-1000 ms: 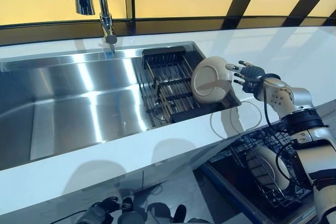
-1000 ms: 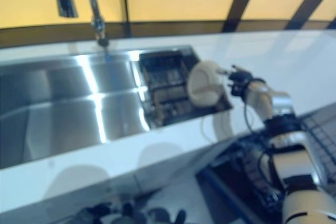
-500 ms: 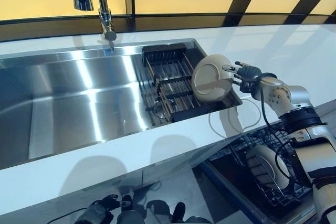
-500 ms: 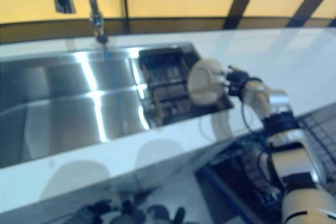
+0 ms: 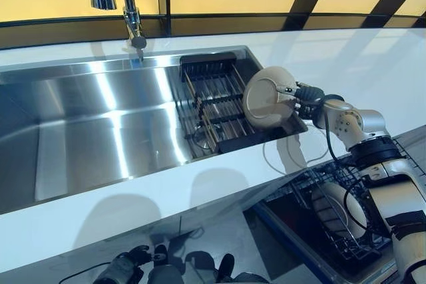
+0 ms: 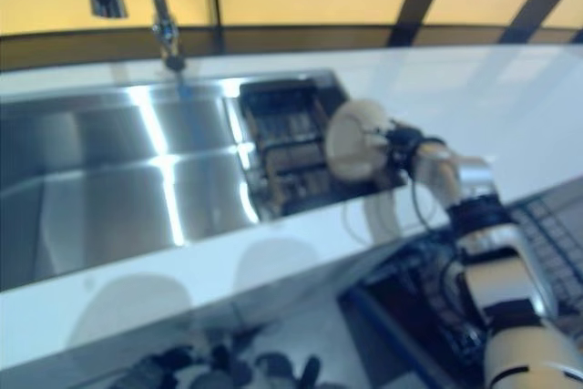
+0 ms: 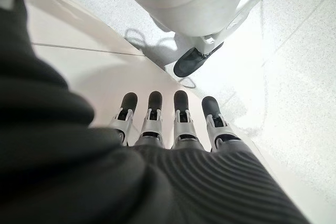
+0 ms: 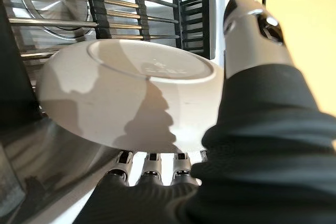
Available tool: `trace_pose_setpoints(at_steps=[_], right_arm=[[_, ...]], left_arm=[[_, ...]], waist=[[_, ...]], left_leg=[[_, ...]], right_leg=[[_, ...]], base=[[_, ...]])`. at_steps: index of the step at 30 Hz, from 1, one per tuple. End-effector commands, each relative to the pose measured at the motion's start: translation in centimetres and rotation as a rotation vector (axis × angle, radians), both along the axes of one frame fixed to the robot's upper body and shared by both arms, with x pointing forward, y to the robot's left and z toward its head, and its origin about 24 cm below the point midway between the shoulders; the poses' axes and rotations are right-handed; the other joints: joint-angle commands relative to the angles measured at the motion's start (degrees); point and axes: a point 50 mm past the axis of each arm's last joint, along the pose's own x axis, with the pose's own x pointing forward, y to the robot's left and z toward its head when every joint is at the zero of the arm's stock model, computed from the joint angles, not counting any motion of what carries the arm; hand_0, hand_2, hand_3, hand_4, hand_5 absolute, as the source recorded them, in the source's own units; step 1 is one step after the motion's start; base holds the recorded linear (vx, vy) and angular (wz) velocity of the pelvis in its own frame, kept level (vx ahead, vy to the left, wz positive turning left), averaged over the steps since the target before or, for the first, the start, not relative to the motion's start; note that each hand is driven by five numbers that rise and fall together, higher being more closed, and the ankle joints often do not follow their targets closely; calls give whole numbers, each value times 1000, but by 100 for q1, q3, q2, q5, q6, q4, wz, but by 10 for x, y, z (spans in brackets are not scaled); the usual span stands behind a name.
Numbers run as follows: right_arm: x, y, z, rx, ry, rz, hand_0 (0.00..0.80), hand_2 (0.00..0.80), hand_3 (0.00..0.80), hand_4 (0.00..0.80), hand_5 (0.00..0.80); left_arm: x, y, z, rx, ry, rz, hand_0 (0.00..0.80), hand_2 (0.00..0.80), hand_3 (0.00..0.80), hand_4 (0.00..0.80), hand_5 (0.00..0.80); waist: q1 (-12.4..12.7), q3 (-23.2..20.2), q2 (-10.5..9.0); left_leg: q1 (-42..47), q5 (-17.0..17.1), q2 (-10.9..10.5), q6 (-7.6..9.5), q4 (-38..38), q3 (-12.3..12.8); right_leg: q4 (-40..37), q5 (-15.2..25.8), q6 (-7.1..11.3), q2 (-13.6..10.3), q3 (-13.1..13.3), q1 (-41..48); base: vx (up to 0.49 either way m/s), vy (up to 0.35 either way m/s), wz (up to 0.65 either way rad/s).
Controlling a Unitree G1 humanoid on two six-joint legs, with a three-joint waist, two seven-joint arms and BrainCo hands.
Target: Take plates into dishwasher
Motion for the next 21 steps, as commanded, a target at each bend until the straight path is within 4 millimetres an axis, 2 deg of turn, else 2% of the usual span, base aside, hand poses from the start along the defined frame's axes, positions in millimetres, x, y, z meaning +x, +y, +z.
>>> trace_pose_setpoints(at_steps=[1, 21], right_arm=[[10, 1, 54, -22, -139, -9, 0, 0, 0, 0, 0], [8, -7, 51, -29, -116, -79, 0, 0, 0, 0, 0]], left_arm=[[25, 1, 9, 13, -54, -6, 0, 0, 0, 0, 0], [29, 0, 11, 12, -70, -1, 0, 0, 0, 0, 0]], waist=[[186, 59, 7], [172, 118, 29]], left_leg=[[109, -365, -179, 283, -6, -11], [70, -366, -196, 294, -6, -55]], right_leg=[[734, -238, 535, -471, 207, -2], [788, -232, 558, -489, 255, -71]], base=[[0, 0, 0], [0, 0, 0]])
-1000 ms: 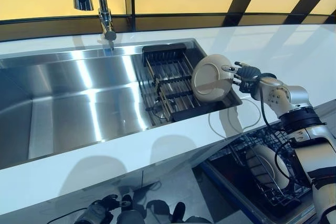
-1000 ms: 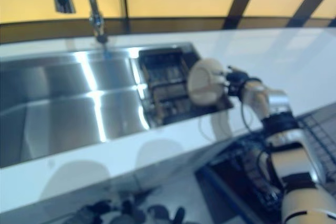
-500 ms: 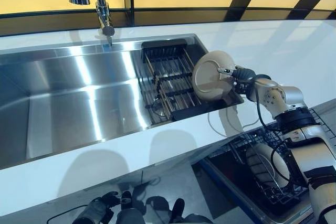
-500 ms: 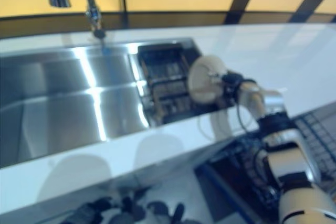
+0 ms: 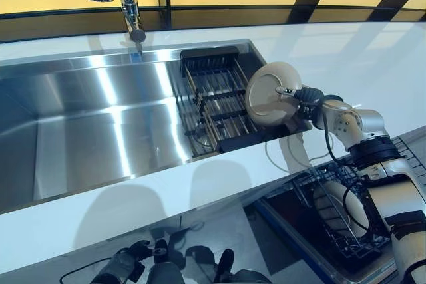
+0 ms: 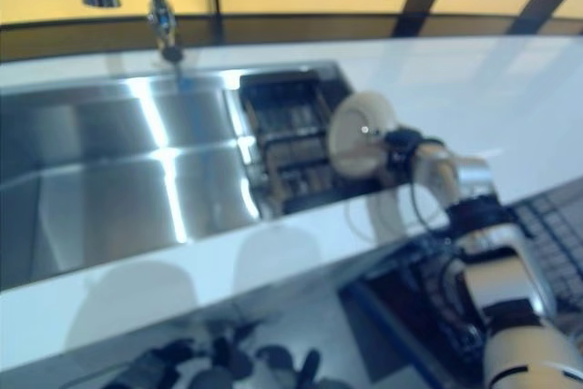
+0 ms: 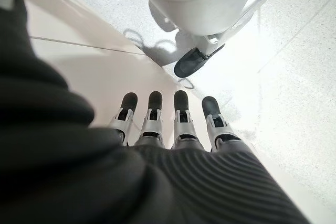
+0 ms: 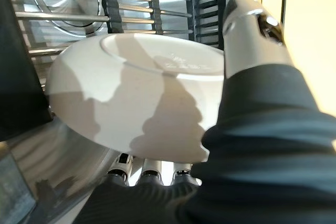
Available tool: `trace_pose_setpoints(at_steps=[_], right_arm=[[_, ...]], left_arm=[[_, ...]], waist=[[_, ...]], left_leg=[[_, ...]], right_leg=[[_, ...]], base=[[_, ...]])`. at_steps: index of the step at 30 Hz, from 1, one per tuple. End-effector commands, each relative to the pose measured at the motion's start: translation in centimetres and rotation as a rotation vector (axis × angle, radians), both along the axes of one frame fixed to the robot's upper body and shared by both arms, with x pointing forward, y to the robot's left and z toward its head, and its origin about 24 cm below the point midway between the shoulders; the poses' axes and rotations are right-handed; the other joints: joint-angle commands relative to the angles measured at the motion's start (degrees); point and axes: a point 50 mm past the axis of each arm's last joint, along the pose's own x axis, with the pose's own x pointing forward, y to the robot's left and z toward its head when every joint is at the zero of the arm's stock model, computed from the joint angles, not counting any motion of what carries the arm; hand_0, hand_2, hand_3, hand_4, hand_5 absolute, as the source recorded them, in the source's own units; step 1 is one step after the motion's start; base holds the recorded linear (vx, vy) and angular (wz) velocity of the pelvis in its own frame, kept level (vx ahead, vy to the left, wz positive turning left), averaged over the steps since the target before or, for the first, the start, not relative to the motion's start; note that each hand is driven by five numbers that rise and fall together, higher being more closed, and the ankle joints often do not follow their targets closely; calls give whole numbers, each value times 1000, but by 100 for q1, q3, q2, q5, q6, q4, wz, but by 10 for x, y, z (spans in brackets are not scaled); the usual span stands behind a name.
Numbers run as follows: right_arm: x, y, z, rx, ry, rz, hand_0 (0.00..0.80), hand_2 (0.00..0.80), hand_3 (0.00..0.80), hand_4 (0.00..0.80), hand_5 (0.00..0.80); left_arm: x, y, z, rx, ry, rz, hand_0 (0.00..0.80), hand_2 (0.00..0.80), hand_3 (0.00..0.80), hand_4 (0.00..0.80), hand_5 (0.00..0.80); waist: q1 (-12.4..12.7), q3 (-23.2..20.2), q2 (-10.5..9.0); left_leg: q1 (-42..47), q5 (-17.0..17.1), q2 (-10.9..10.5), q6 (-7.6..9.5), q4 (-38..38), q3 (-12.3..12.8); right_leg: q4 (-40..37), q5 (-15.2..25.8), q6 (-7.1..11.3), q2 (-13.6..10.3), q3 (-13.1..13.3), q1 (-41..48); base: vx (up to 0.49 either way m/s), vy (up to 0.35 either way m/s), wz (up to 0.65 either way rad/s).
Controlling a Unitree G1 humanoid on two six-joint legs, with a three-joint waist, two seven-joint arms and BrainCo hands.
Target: Take plates into dishwasher
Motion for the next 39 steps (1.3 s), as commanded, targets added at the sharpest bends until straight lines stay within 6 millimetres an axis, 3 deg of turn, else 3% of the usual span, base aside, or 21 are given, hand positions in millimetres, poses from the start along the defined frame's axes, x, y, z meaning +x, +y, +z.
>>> trace_pose_setpoints(at_steps=[1, 2, 7, 10, 12, 13, 27, 39], right_arm=[[9, -7, 51, -16, -129, -58, 0, 0, 0, 0, 0], [9, -7, 52, -19, -127, -64, 0, 0, 0, 0, 0], [8, -10, 51, -27, -115, -80, 367, 367, 367, 367, 367], [9, -12, 52, -42, -118, -90, 480, 480, 480, 480, 480], [9, -13, 53, -51, -122, -96, 718, 718, 718, 718, 718], [9, -13, 54, -55, -125, -101, 800, 800, 800, 800, 800], [8, -19, 76, -87, -238, -160, 800, 800, 800, 800, 800], [-5, 2, 118, -20, -558, -85, 800, 800, 800, 800, 800]], left_arm=[[21, 1, 8, 18, -42, -22, 0, 0, 0, 0, 0], [21, 1, 8, 17, -42, -21, 0, 0, 0, 0, 0], [20, 1, 8, 19, -43, -18, 0, 0, 0, 0, 0], [21, 2, 8, 20, -47, -17, 0, 0, 0, 0, 0], [22, 1, 9, 19, -48, -18, 0, 0, 0, 0, 0], [22, 1, 9, 19, -48, -18, 0, 0, 0, 0, 0], [22, 1, 9, 22, -54, -24, 0, 0, 0, 0, 0], [15, 3, 6, 22, -48, -24, 0, 0, 0, 0, 0]], waist=[[180, -35, 13], [178, -35, 14], [182, -25, 8], [183, -11, 2], [188, 5, 9], [188, 5, 9], [197, 47, 9], [119, 23, 59]], left_leg=[[136, -368, -192, 295, -8, -6], [135, -365, -192, 291, -8, -6], [139, -363, -188, 296, -8, -13], [130, -363, -186, 294, -8, -14], [130, -362, -186, 297, -8, -22], [128, -361, -187, 296, -8, -26], [93, -365, -188, 294, -8, -60], [110, -360, -171, 277, -8, -37]], right_leg=[[793, -238, 567, -492, 258, -43], [798, -239, 570, -495, 261, -45], [815, -241, 568, -496, 267, -54], [817, -236, 571, -498, 266, -67], [831, -237, 572, -499, 266, -76], [832, -239, 570, -497, 268, -78], [829, -233, 575, -488, 262, -110], [832, -255, 556, -478, 269, -121]], base=[[0, 0, 0], [0, 0, 0], [0, 0, 0], [0, 0, 0], [0, 0, 0], [0, 0, 0], [0, 0, 0], [0, 0, 0]])
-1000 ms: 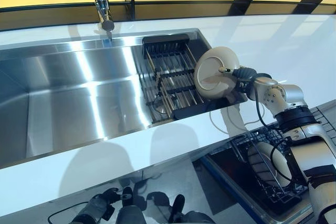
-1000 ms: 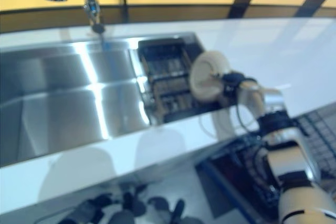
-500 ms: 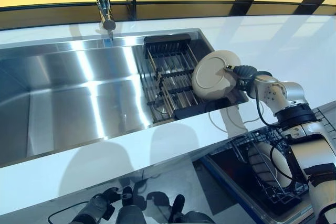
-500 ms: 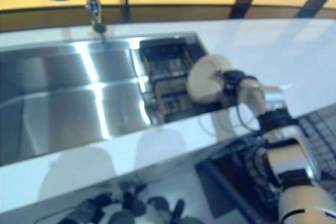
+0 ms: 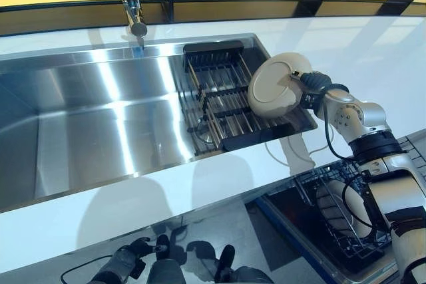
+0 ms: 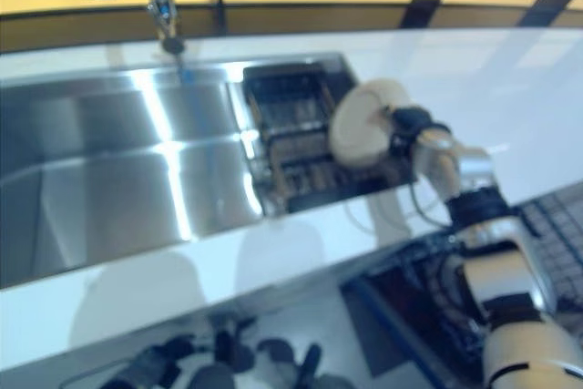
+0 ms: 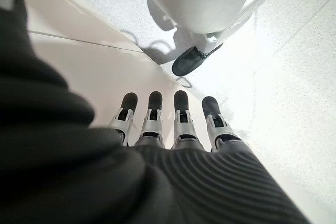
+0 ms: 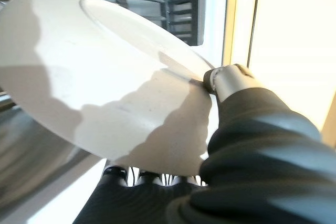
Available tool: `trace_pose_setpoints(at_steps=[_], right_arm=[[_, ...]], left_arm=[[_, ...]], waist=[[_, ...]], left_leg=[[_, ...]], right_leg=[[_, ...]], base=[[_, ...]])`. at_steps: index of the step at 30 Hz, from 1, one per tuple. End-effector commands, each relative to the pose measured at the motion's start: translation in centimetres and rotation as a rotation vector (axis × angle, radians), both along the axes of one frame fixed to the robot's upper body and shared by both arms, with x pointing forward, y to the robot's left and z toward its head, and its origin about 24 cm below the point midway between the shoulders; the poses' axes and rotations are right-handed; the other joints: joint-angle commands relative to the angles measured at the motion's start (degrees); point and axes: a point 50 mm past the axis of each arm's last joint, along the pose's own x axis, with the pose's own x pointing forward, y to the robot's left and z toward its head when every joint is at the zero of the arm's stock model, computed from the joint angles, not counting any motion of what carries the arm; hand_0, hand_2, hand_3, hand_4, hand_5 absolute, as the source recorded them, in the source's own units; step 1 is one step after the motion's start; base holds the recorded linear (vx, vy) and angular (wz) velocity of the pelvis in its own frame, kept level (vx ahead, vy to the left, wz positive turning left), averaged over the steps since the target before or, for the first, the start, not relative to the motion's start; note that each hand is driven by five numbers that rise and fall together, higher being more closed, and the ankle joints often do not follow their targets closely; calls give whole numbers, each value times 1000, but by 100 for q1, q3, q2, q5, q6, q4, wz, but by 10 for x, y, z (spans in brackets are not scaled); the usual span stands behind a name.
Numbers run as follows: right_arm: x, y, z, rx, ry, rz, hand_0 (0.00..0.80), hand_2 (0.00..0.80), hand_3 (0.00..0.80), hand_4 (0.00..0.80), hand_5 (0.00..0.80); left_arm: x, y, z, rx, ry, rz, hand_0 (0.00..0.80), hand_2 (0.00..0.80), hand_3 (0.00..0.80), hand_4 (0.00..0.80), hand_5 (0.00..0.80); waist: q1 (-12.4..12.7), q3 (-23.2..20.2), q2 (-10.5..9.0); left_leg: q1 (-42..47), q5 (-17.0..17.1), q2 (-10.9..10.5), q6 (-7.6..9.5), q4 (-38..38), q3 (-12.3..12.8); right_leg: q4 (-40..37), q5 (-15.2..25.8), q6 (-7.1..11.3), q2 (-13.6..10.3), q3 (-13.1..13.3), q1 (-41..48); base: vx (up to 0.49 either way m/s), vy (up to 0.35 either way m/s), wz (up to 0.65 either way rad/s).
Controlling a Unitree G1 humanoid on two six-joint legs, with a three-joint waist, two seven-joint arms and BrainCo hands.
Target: Take plates into dishwasher
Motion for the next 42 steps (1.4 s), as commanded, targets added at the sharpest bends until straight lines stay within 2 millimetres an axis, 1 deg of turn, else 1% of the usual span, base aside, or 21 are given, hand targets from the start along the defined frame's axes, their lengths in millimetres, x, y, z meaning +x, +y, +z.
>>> trace_pose_setpoints(at_steps=[1, 3, 5, 9, 12, 17, 20, 21, 25, 26, 27, 31, 33, 34, 36, 37, 38, 39, 40, 41, 42], right_arm=[[-13, 0, 85, 19, -379, 18, 800, 800, 800, 800, 800], [-21, 2, 85, 24, -414, 51, 800, 800, 800, 800, 800], [-30, -2, 74, 44, -422, 69, 800, 800, 800, 800, 800], [-52, -21, 40, 71, -443, 38, 800, 800, 800, 800, 800], [-69, -40, 28, 104, -476, -17, 800, 800, 800, 800, 800], [-88, -69, 27, 149, -550, -133, 800, 800, 800, 800, 800], [-102, -93, 29, 135, -604, -269, 800, 800, 800, 800, 800], [-105, -97, 29, 128, -613, -301, 800, 800, 800, 800, 800], [-127, -128, 24, 83, -628, -501, 800, 800, 800, 800, 800], [-130, -131, 23, 86, -628, -515, 800, 800, 800, 800, 800], [-135, -138, 20, 97, -628, -553, 800, 800, 800, 800, 800], [-152, -157, 11, 119, -641, -661, 800, 800, 800, 800, 800], [-158, -165, 11, 129, -659, -720, 800, 800, 800, 800, 800], [-159, -166, 10, 130, -658, -725, 800, 800, 800, 800, 800], [-166, -176, 10, 127, -676, -810, 800, 800, 800, 800, 800], [-167, -177, 10, 121, -677, -820, 800, 800, 800, 800, 800], [-171, -183, 10, 76, -676, -871, 800, 800, 800, 800, 800], [-173, -185, 9, 52, -669, -889, 800, 800, 800, 800, 800], [-175, -188, 9, -16, -651, -922, 800, 800, 800, 800, 800], [-175, -189, 9, -34, -646, -926, 800, 800, 800, 800, 800], [-177, -193, 9, -128, -614, -963, 800, 800, 800, 800, 800]], left_arm=[[10, 4, 5, 19, -31, -24, 0, 0, 0, 0, 0], [7, 5, 4, 9, -37, -2, 0, 0, 0, 0, 0], [4, 6, 3, 6, -37, 13, 0, 0, 0, 0, 0], [-6, 11, 1, 12, -37, 52, 0, 0, 0, 0, 0], [-12, 14, -1, 15, -31, 69, 0, 0, 0, 0, 0], [-17, 18, -2, 15, -31, 96, 0, 0, 0, 0, 0], [-16, 17, -1, 9, -38, 108, 0, 0, 0, 0, 0], [-16, 17, -1, 7, -41, 109, 0, 0, 0, 0, 0], [-15, 12, -2, -16, -59, 119, 0, 0, 0, 0, 0], [-16, 11, -2, -18, -59, 119, 0, 0, 0, 0, 0], [-16, 10, -3, -23, -59, 116, 0, 0, 0, 0, 0], [-18, 5, -5, -40, -59, 105, 0, 0, 0, 0, 0], [-17, 1, -5, -47, -59, 99, 0, 0, 0, 0, 0], [-17, 1, -5, -48, -59, 97, 0, 0, 0, 0, 0], [-16, -1, -6, -56, -60, 93, 0, 0, 0, 0, 0], [-16, -2, -6, -58, -60, 92, 0, 0, 0, 0, 0], [-14, -4, -6, -62, -60, 89, 0, 0, 0, 0, 0], [-13, -5, -6, -64, -60, 88, 0, 0, 0, 0, 0], [-12, -6, -6, -66, -58, 87, 0, 0, 0, 0, 0], [-12, -6, -6, -66, -58, 87, 0, 0, 0, 0, 0], [-11, -8, -6, -67, -56, 82, 0, 0, 0, 0, 0]], waist=[[106, -127, -4], [37, -135, 7], [-49, -136, 18], [-277, -116, 31], [-449, -112, 67], [-702, -148, 113], [-833, -197, 132], [-861, -204, 134], [-1084, -279, 169], [-1094, -290, 173], [-1148, -299, 180], [-1302, -365, 229], [-1355, -387, 263], [-1357, -389, 268], [-1416, -412, 311], [-1419, -414, 319], [-1443, -421, 350], [-1453, -425, 364], [-1472, -432, 382], [-1473, -433, 389], [-1484, -432, 416]], left_leg=[[161, -360, -138, 265, -9, 64], [167, -361, -120, 258, -9, 100], [176, -371, -102, 264, -9, 132], [201, -384, -41, 281, -9, 251], [219, -399, -7, 274, -9, 354], [246, -418, 36, 213, -9, 518], [251, -420, 72, 172, -9, 634], [252, -420, 79, 166, -9, 655], [264, -414, 139, 113, -9, 821], [266, -413, 147, 106, -9, 839], [285, -414, 158, 94, -9, 863], [306, -400, 210, 42, -9, 977], [310, -395, 232, 19, -9, 1011], [311, -395, 236, 15, -9, 1015], [316, -384, 268, -22, -9, 1048], [316, -384, 271, -27, -9, 1051], [316, -381, 284, -47, -9, 1061], [316, -380, 290, -55, -9, 1062], [319, -376, 296, -66, -9, 1062], [318, -375, 300, -69, -9, 1065], [312, -363, 313, -85, -9, 1067]], right_leg=[[837, -255, 546, -457, 274, -123], [842, -263, 547, -452, 301, -138], [861, -274, 550, -447, 344, -165], [854, -264, 564, -431, 441, -210], [801, -255, 563, -401, 521, -224], [631, -227, 547, -333, 652, -220], [525, -214, 522, -273, 715, -222], [513, -214, 518, -262, 723, -226], [417, -227, 467, -175, 838, -254], [405, -227, 459, -165, 855, -256], [385, -235, 443, -144, 885, -244], [313, -239, 388, -93, 965, -251], [296, -240, 369, -75, 997, -263], [295, -241, 366, -72, 1001, -265], [273, -244, 344, -52, 1035, -273], [268, -244, 340, -49, 1039, -273], [256, -246, 329, -40, 1054, -277], [256, -249, 323, -36, 1064, -281], [249, -252, 315, -27, 1077, -284], [247, -252, 314, -26, 1078, -285], [242, -252, 309, -19, 1086, -298]], base=[[0, 0, 0], [0, 0, 0], [-6, -13, 3], [-26, -59, 1], [-31, -53, -10], [-19, -47, -19], [-19, -59, -23], [-20, -66, -25], [-12, -64, -22], [-2, -63, -18], [5, -55, -13], [7, -53, -18], [1, -37, -16], [3, -46, -12], [2, -41, -13], [-2, -30, -14], [-2, -24, -10], [0, -35, -11], [2, -21, -7], [-9, -33, -7], [-13, -30, -7]])
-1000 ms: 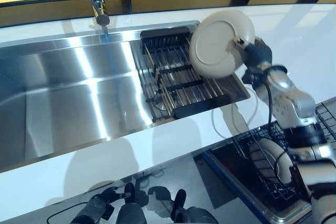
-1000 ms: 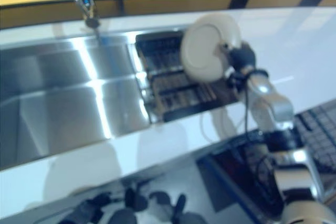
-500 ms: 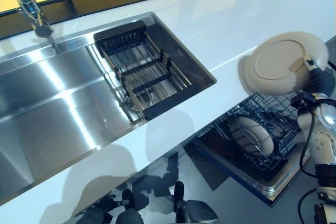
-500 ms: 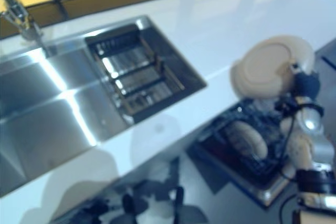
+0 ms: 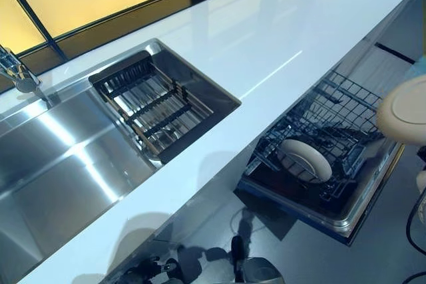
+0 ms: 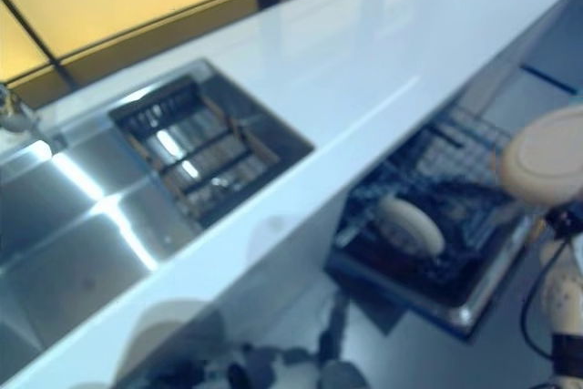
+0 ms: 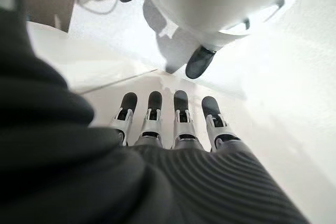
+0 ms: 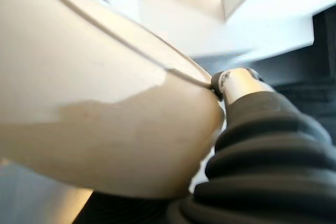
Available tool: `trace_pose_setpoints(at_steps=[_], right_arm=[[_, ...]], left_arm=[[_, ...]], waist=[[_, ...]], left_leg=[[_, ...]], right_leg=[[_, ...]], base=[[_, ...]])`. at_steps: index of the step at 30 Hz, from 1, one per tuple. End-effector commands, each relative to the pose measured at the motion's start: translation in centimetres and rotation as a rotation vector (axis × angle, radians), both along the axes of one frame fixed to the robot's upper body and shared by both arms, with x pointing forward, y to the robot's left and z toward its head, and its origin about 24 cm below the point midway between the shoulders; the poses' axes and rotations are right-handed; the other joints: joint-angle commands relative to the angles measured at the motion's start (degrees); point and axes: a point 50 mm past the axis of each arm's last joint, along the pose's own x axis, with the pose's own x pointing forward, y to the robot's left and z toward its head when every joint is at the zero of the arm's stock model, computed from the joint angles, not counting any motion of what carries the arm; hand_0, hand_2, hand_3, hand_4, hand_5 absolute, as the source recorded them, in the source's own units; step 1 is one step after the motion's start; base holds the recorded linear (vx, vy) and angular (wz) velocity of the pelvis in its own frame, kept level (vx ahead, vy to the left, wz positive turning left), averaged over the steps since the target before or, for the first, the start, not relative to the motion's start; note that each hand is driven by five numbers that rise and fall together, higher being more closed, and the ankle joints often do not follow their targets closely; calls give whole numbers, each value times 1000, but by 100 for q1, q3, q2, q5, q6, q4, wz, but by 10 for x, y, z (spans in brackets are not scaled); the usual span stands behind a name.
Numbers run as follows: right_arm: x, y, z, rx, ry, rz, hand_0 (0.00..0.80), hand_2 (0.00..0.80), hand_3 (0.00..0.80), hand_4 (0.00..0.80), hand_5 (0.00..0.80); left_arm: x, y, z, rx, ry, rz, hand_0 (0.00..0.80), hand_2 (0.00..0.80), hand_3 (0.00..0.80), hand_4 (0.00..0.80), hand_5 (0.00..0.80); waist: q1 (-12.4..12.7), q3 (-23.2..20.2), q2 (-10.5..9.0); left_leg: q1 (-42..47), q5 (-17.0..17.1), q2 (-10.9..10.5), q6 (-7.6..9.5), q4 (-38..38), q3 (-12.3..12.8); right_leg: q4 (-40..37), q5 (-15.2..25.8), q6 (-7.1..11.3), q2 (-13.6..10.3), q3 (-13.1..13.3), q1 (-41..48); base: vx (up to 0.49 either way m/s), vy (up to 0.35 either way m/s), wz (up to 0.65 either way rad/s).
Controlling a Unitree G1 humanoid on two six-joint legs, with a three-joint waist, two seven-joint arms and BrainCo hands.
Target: Take plates into dishwasher
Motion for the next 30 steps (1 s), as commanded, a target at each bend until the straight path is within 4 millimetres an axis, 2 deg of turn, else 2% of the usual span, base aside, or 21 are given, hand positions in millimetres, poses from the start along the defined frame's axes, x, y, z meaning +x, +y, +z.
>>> trace_pose_setpoints(at_steps=[1, 4, 9, 12, 17, 26, 30], right_arm=[[-6, -10, 51, -234, -81, -122, 800, 800, 800, 800, 800], [-7, -15, 52, -358, 34, -177, 800, 800, 800, 800, 800], [-1, -12, 62, -577, 184, -200, 800, 800, 800, 800, 800], [7, -3, 75, -805, 307, -186, 800, 800, 800, 800, 800], [17, 11, 91, -1074, 431, -125, 800, 800, 800, 800, 800], [35, 36, 103, -1389, 638, 39, 800, 800, 800, 800, 800], [46, 43, 101, -1432, 694, 103, 800, 800, 800, 800, 800]], left_arm=[[35, 21, 15, 60, -96, 28, 0, 0, 0, 0, 0], [37, 19, 15, 61, -97, 19, 0, 0, 0, 0, 0], [40, 17, 17, 56, -107, 8, 0, 0, 0, 0, 0], [44, 17, 19, 52, -116, 0, 0, 0, 0, 0, 0], [44, 17, 20, 50, -119, -13, 0, 0, 0, 0, 0], [53, 18, 26, 48, -147, -62, 0, 0, 0, 0, 0], [61, 18, 30, 57, -162, -80, 0, 0, 0, 0, 0]], waist=[[-36, -31, -247], [-44, -5, -209], [-32, 52, -139], [-21, 105, -88], [5, 144, -70], [97, 245, -88], [143, 346, -90]], left_leg=[[74, -201, 127, 14, 17, 43], [49, -179, 148, -13, 17, 36], [15, -151, 159, -44, 17, 18], [-31, -117, 168, -65, 17, -20], [-60, -91, 172, -91, 17, -84], [-136, -32, 199, -162, 17, -182], [-215, -3, 205, -187, 17, -207]], right_leg=[[261, -313, 338, -213, -22, 62], [253, -315, 326, -203, -22, 30], [267, -323, 307, -208, -31, -29], [303, -336, 290, -208, -40, -98], [315, -345, 257, -193, -86, -143], [315, -343, 214, -148, -179, -241], [318, -317, 209, -142, -219, -334]], base=[[-19, -51, -8], [-22, -45, -2], [-16, -25, -1], [-20, -53, 2], [1, -75, 3], [-13, -76, 3], [-61, -59, 1]])
